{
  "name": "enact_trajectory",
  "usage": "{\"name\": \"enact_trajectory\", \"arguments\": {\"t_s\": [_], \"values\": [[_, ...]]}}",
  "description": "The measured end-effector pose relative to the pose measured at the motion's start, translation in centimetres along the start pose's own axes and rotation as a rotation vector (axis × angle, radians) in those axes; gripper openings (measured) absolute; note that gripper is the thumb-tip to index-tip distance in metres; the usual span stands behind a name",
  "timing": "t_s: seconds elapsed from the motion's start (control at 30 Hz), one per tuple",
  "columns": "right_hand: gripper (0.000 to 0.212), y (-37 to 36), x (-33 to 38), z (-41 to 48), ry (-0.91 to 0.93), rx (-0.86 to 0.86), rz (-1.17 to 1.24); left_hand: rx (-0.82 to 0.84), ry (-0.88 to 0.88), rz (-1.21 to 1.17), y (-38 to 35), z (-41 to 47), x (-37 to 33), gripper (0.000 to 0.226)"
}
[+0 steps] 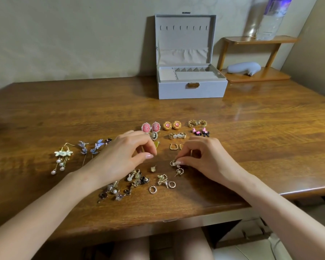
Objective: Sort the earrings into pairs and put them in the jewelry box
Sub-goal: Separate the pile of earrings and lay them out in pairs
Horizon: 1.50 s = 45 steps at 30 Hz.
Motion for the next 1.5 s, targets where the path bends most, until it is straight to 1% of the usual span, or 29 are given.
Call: {"name": "enact_trajectory", "arguments": {"t_s": [0.17,0.37,0.47,0.6,0.8,0.97,1.1,1.33,1.4,1.5], "values": [[0.01,0.1,-0.3,-0.1,-0.016,-0.004,0.008,0.005,0.019,0.007,0.1,-0.7,0.2,0.008],[0.005,0.4,-0.5,-0.3,-0.034,-0.018,0.038,0.015,0.028,0.009,-0.1,-0.7,0.2,0.01],[0.006,0.8,-0.6,-0.4,-0.045,-0.029,0.05,0.008,0.021,0.0,0.0,-0.6,0.1,0.01],[0.007,0.9,-0.6,-0.4,-0.05,0.018,0.074,-0.003,0.009,0.002,-0.1,-0.5,0.0,0.009],[0.004,0.3,-0.2,0.0,-0.033,0.03,-0.01,-0.003,0.013,-0.011,-0.1,-0.9,0.0,0.008],[0.005,0.5,-0.1,-0.1,-0.025,0.008,0.023,-0.02,0.016,-0.015,0.1,-1.3,-0.1,0.007],[0.006,0.7,0.1,-0.3,-0.018,-0.043,0.048,-0.027,0.014,-0.034,0.1,-1.5,0.0,0.008],[0.009,0.3,0.9,-0.5,0.066,-0.054,0.114,-0.048,-0.016,-0.066,-0.2,-2.0,-0.3,0.003],[0.01,0.2,0.9,-0.6,0.082,-0.061,0.117,-0.055,-0.061,-0.041,-0.4,-2.2,-0.5,0.007],[0.012,0.0,1.1,-0.6,0.106,-0.074,0.127,-0.031,-0.119,0.05,-1.2,-2.5,-0.8,0.02]]}}
Point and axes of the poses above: each hand's wrist, its own z-axis towards the middle knuckle, its own y-axis out of the back of the hand, x = y × z, the point moved 4 cm from there along z, towards the middle knuckle, and after that the axes turned 13 degrees about x, right-handed, at the moved point
